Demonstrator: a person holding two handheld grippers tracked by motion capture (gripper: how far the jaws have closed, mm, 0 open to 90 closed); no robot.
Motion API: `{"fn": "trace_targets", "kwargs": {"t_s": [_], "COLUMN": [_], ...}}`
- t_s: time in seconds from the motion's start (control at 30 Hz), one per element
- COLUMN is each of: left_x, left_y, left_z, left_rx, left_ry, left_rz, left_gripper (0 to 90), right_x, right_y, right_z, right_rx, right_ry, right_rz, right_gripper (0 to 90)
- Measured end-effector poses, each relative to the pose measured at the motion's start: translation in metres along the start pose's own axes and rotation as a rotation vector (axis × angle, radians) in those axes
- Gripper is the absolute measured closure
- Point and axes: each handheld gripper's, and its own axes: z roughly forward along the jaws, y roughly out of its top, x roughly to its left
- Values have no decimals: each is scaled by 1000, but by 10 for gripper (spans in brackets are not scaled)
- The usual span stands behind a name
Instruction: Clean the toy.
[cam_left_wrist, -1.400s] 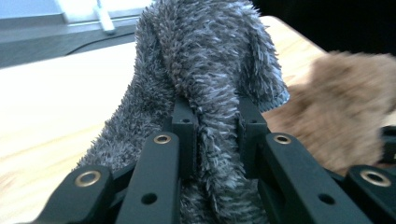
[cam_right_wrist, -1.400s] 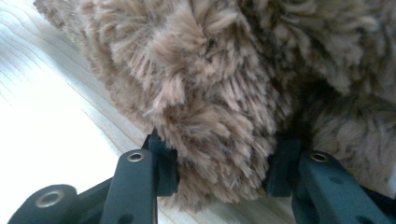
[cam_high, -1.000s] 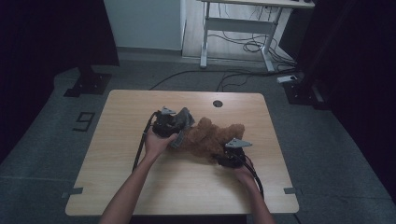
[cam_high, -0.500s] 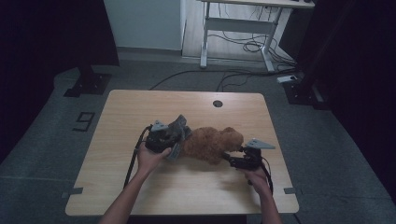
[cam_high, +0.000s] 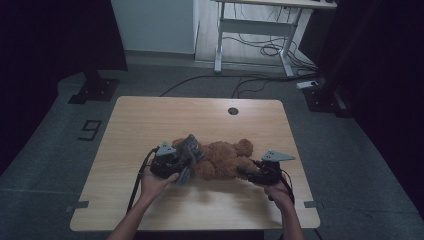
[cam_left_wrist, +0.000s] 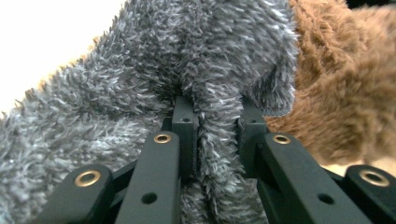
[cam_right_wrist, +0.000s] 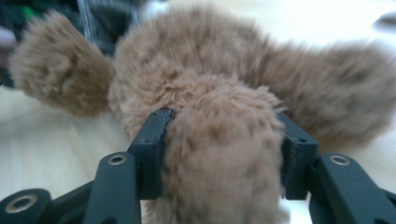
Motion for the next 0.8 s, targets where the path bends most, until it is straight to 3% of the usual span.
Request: {"fn": "trace_targets", "kwargs": {"t_s": [0.1, 0.23, 0.3, 0.37, 0.53, 0.63, 0.73, 0.8], "left_x": [-4, -7, -5, 0, 13, 6, -10, -20], "left_y": [-4, -9, -10, -10, 1, 12, 25, 35], "left_z": [0, -1, 0, 4, 17, 13, 9, 13], "left_rx": [14, 48, 70, 82, 66, 30, -30, -38], "left_ry": [-10, -31, -22, -4, -14, -15, -23, -41], "left_rz": [13, 24, 33, 15, -61, -42, -7, 12], "left_gripper": [743, 743, 742, 741, 740, 740, 739, 739], "right_x": [-3, -1, 1, 2, 3, -5, -11, -11], "right_y": [-9, -13, -15, -17, -13, -14, -16, -16], "right_z": [11, 20, 27, 36, 48, 47, 43, 43], "right_rx": [66, 117, 142, 163, 127, 88, 64, 62], "right_ry": [20, 1, -16, -36, -122, -153, -159, -162], "right_rz": [15, -1, -14, -24, -20, 17, 42, 45], "right_gripper": [482, 507, 515, 521, 525, 525, 530, 532]}}
